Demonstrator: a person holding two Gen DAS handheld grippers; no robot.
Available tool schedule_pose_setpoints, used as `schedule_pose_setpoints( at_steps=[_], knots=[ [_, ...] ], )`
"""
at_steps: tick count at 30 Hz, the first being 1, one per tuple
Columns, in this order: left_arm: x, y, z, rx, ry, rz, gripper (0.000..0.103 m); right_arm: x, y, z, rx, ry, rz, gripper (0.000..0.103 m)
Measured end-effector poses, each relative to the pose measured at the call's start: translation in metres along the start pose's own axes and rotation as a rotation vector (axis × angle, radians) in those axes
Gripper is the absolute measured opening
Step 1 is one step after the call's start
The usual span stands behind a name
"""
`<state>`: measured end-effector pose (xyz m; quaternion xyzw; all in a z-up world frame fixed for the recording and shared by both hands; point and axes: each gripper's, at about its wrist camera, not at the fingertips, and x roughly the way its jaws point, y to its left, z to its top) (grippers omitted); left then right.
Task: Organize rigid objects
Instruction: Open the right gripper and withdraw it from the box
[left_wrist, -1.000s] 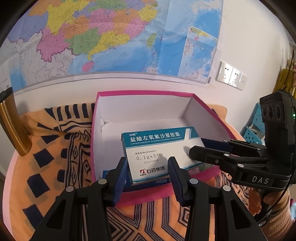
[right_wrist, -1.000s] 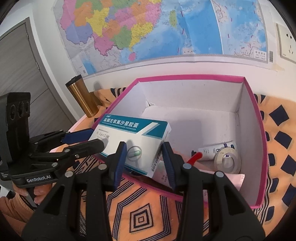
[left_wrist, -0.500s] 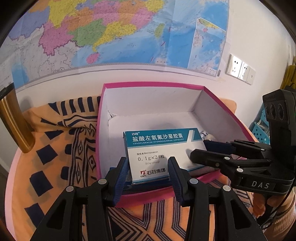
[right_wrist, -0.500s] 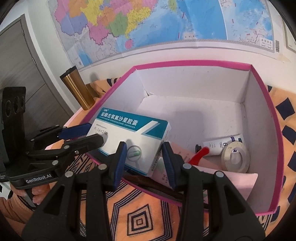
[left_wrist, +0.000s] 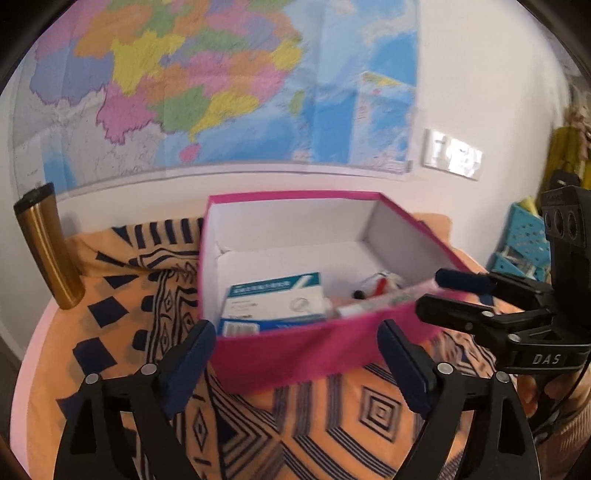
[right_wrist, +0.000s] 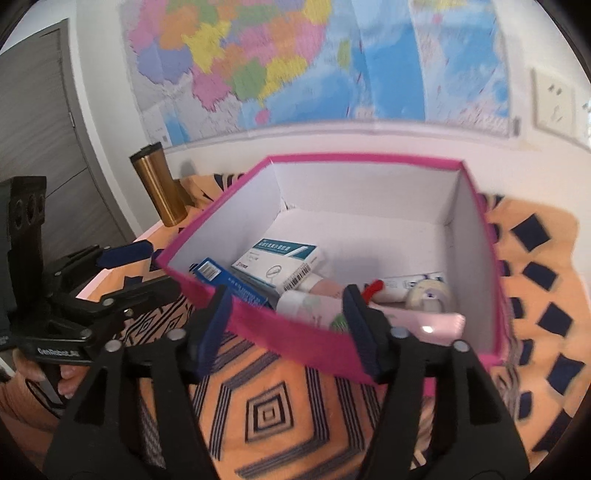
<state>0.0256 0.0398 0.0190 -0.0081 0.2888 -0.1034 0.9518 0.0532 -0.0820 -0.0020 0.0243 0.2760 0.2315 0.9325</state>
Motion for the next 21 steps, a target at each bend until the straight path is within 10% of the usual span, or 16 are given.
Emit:
schedule_pose_setpoints(
  at_steps=[8, 21],
  knots=[
    [-0.009, -0.021, -0.031, 0.003, 0.024, 0.017, 0.103, -0.039, -0.003, -0.049, 0.014, -0.049, -0.115, 0.092],
    [0.006, -0.036, -0.058, -0.023, 0.134, 0.105, 0.103, -0.039, 0.009, -0.084, 0.011, -0.005, -0.164, 0.093]
  ],
)
